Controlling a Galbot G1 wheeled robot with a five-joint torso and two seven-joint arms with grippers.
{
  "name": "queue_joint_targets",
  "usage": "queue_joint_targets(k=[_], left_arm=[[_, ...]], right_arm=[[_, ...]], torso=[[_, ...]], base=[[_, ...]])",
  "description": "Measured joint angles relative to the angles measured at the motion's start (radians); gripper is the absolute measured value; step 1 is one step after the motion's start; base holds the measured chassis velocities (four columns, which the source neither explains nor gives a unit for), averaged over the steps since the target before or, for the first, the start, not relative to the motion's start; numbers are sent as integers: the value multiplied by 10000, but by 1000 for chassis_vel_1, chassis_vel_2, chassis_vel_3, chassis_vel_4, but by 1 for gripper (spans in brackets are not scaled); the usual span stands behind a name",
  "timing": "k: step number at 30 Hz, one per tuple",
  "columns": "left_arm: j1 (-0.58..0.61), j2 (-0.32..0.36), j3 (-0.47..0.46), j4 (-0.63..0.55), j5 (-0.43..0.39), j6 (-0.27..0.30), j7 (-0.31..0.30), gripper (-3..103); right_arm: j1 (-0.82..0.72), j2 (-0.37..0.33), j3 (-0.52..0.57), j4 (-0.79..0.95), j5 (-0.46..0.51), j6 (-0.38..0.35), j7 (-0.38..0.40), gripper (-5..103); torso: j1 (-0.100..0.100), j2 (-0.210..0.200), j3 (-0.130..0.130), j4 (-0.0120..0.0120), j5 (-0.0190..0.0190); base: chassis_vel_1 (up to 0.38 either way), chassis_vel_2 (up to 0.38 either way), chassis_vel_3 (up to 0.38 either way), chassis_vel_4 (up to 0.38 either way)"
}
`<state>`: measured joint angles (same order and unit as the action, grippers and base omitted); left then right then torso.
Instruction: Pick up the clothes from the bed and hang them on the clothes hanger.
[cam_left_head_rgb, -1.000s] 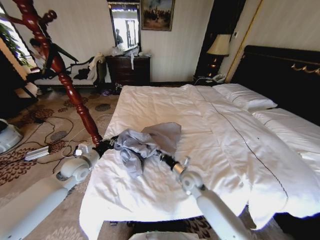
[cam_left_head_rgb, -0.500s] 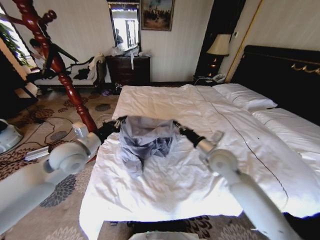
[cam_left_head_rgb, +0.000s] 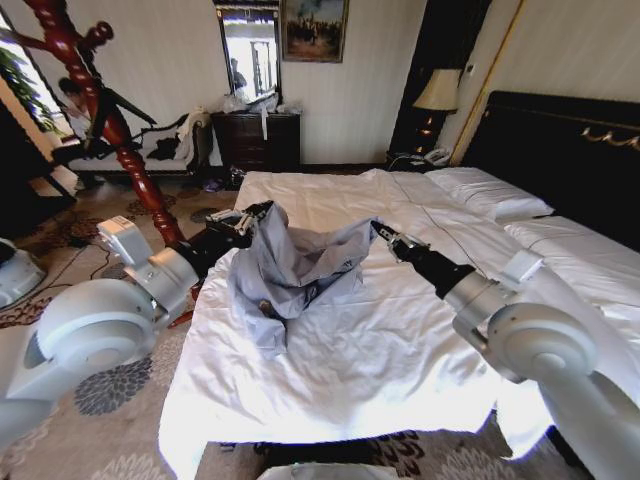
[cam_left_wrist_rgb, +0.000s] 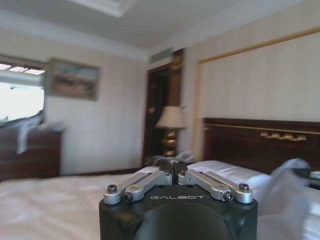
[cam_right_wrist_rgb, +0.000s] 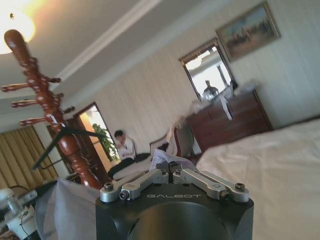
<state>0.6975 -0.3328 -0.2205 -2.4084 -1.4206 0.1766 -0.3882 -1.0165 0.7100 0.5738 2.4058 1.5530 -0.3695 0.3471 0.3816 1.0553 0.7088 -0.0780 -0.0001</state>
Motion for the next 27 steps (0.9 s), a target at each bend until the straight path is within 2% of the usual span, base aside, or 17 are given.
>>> queue_joint_targets(k=[2,3,4,6,9,10,15,16,18,19,20,21,25,26,27], left_arm=[[1609,-786,-721,814,814,-10,-9,0],[1965,-1026,-830,1055,1039,-10,30,0],[1965,-1026,-830,1055,1039,-10,30,0],[2624,-1709,-899,1814,1650,-13,184,0],[2867,-2367,-769,2789,2163,-31,386,0],[2867,-2367,-769,2789,2163,-31,386,0],[2822,-3187,-668,4750,2952,-128,873,0],[2822,-3187,-668,4750,2952,-128,873,0],[2864,-3430,-732,5424,3135,-173,1054,0],[2864,-3430,-732,5424,3135,-173,1054,0],[2941,-3527,-800,5728,3241,-206,1171,0],[3264,-3688,-1010,6469,3575,-301,1484,0],[3456,-3788,-1178,6705,3637,-313,1500,0],[3535,-3805,-1225,6715,3663,-314,1497,0],[3535,-3805,-1225,6715,3663,-314,1497,0]], right_arm=[[1133,211,-1246,-1035,160,-234,68,0],[1482,338,-1731,-1346,43,-276,-8,0],[1482,338,-1731,-1346,43,-276,-8,0],[2912,1003,-3657,-2696,-710,-339,-311,0],[4153,1986,-5218,-4380,-1215,-393,-527,0],[4153,1986,-5218,-4380,-1215,-393,-527,0],[5572,4002,-7093,-7871,-2486,-356,-1158,0],[5572,4002,-7093,-7871,-2486,-356,-1158,0],[5847,4828,-7479,-8964,-3017,-262,-1402,0],[5847,4828,-7479,-8964,-3017,-262,-1402,0],[6015,5282,-7651,-9546,-3349,-189,-1544,0],[6513,6203,-7933,-10841,-4251,26,-1821,0],[6635,6479,-8060,-11515,-4936,118,-1980,-1],[6600,6463,-8102,-11555,-5166,119,-2016,10],[6600,6463,-8102,-11555,-5166,119,-2016,10]], torso=[[0,0,0,-1,-2],[0,0,1,0,-2],[0,0,1,0,-2],[2,0,2,4,-4],[4,-2,3,8,-2],[4,-2,3,8,-2],[6,-2,3,-2,-2],[6,-2,3,-2,-2],[7,-3,4,2,-3],[7,-3,4,2,-3],[7,-3,4,4,-2],[3,-2,1,6,-4],[5,-3,2,2,-3],[4,-2,1,-4,-2],[4,-2,1,-4,-2]], base=[[0,0,0,0],[0,0,0,0],[0,0,0,0],[0,0,0,0],[0,0,0,0],[0,0,0,0],[0,0,0,0],[0,0,0,0],[0,0,0,0],[0,0,0,0],[0,0,0,0],[0,0,0,0],[0,0,0,0],[0,0,0,0],[0,0,0,0]])
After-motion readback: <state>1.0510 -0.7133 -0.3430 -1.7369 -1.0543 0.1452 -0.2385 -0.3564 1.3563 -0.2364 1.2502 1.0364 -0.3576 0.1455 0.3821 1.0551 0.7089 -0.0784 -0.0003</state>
